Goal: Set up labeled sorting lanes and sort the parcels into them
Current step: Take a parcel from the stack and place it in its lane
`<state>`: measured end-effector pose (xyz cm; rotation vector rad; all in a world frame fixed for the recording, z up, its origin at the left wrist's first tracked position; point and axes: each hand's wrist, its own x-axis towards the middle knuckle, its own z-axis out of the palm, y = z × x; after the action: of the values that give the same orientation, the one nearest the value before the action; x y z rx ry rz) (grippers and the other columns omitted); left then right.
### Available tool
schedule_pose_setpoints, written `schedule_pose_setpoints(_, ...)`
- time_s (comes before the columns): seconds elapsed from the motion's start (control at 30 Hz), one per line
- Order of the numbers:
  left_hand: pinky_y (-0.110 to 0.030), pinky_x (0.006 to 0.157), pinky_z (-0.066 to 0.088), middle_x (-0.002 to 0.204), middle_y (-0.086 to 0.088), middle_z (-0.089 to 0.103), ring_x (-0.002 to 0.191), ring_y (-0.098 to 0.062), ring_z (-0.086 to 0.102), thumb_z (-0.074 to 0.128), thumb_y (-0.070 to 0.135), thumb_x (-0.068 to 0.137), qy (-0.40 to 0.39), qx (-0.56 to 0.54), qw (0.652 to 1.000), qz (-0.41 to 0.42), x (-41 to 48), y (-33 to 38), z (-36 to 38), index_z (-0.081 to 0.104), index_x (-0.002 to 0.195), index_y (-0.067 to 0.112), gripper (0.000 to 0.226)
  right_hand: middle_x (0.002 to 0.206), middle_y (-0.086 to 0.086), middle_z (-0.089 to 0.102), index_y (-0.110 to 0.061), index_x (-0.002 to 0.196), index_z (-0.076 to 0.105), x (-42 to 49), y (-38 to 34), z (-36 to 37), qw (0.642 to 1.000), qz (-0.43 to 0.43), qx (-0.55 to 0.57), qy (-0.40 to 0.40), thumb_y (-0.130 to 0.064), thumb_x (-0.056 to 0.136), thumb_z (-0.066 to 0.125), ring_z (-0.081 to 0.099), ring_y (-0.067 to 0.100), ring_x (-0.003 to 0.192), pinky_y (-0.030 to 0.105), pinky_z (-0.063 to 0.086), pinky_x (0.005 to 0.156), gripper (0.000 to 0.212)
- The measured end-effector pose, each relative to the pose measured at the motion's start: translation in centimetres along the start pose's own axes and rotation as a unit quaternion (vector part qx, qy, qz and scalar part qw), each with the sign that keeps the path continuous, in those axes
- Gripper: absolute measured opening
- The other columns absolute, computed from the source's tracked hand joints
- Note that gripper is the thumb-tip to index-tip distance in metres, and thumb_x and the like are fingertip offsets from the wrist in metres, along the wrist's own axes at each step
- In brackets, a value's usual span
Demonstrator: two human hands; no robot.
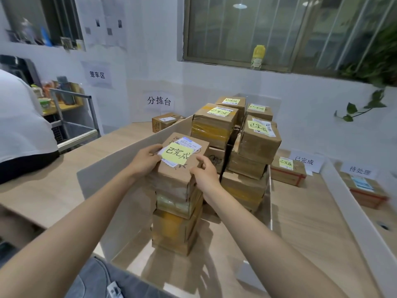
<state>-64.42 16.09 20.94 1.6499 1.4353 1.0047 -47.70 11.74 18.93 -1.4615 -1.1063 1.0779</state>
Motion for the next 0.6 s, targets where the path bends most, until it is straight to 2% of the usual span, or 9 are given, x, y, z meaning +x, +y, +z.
schedule_pose_setpoints(0.07,-0.023,0.085,0.042,0.132,-0.006,0.053,0.110,-0.016,0.052,0.046,0.004,0.095,0.014,-0.013,1.000,-0.001,-0.7,0.4,-0.4,0.048,0.138,0.013,0.044,0.142,-0.001,0.040,-0.026,0.141,0.042,-0.6,-0.4,-0.4,1.000,-0.015,0.007,-0.010,-0.001,0.094,0.046,0.051,0.002,0.081,0.018,0.044,0.059,0.053)
schedule_pose_setpoints(0.13,-0.018,0.074,0.045,0.124,-0.006,0.055,0.101,-0.013,0.053,0.048,0.005,0.093,0.028,-0.024,0.999,0.002,-1.6,1.0,-0.7,0.048,0.136,0.018,0.045,0.144,-0.001,0.039,-0.024,0.142,0.041,-1.1,-1.0,-0.9,0.999,-0.030,0.018,-0.020,0.003,0.092,0.046,0.047,-0.001,0.080,0.016,0.044,0.061,0.056)
schedule_pose_setpoints(0.2,-0.017,0.065,0.043,0.115,-0.009,0.057,0.086,-0.009,0.055,0.050,0.005,0.092,0.045,-0.039,0.998,0.003,-2.6,2.0,-1.0,0.051,0.132,0.023,0.044,0.145,-0.001,0.040,-0.024,0.141,0.042,-1.8,-1.8,-1.5,0.998,-0.049,0.027,-0.031,0.006,0.090,0.046,0.049,0.002,0.097,0.019,0.045,0.063,0.059)
schedule_pose_setpoints(0.3,-0.020,0.060,0.040,0.110,-0.013,0.059,0.081,-0.009,0.056,0.049,0.003,0.091,0.047,-0.049,0.998,0.014,-4.4,3.8,-1.2,0.052,0.131,0.023,0.044,0.143,-0.001,0.041,-0.024,0.139,0.043,-2.8,-2.8,-2.7,0.996,-0.072,0.033,-0.044,0.010,0.087,0.046,0.041,0.014,0.123,0.023,0.046,0.070,0.063)
schedule_pose_setpoints(0.4,-0.024,0.060,0.039,0.101,-0.008,0.062,0.080,-0.015,0.057,0.047,0.000,0.091,0.051,-0.055,0.997,0.018,-6.6,5.7,-0.6,0.051,0.127,0.025,0.044,0.143,-0.002,0.044,-0.024,0.137,0.045,-4.1,-3.6,-4.4,0.993,-0.098,0.042,-0.053,0.010,0.086,0.047,0.044,0.020,0.126,0.031,0.050,0.079,0.061)
schedule_pose_setpoints(0.47,-0.027,0.062,0.039,0.100,-0.007,0.062,0.083,-0.018,0.056,0.046,-0.001,0.090,0.054,-0.057,0.997,0.025,-8.1,7.0,0.3,0.051,0.120,0.031,0.043,0.141,-0.005,0.045,-0.023,0.137,0.045,-5.3,-3.9,-6.0,0.992,-0.108,0.040,-0.059,0.010,0.086,0.046,0.047,0.020,0.122,0.030,0.051,0.071,0.061)
schedule_pose_setpoints(0.53,-0.030,0.064,0.043,0.108,-0.012,0.060,0.088,-0.020,0.057,0.047,-0.001,0.090,0.055,-0.062,0.996,0.034,-9.7,8.2,1.6,0.051,0.113,0.035,0.043,0.137,-0.007,0.045,-0.022,0.137,0.046,-6.7,-4.0,-8.0,0.991,-0.115,0.039,-0.062,0.012,0.087,0.045,0.048,0.018,0.119,0.026,0.049,0.064,0.061)
schedule_pose_setpoints(0.6,-0.040,0.075,0.051,0.113,-0.015,0.059,0.096,-0.026,0.060,0.047,-0.001,0.091,0.049,-0.070,0.995,0.041,-11.6,9.5,3.2,0.051,0.111,0.037,0.043,0.138,-0.004,0.047,-0.024,0.134,0.049,-7.7,-4.0,-10.3,0.990,-0.119,0.051,-0.062,0.012,0.087,0.045,0.049,0.020,0.120,0.028,0.053,0.070,0.059)
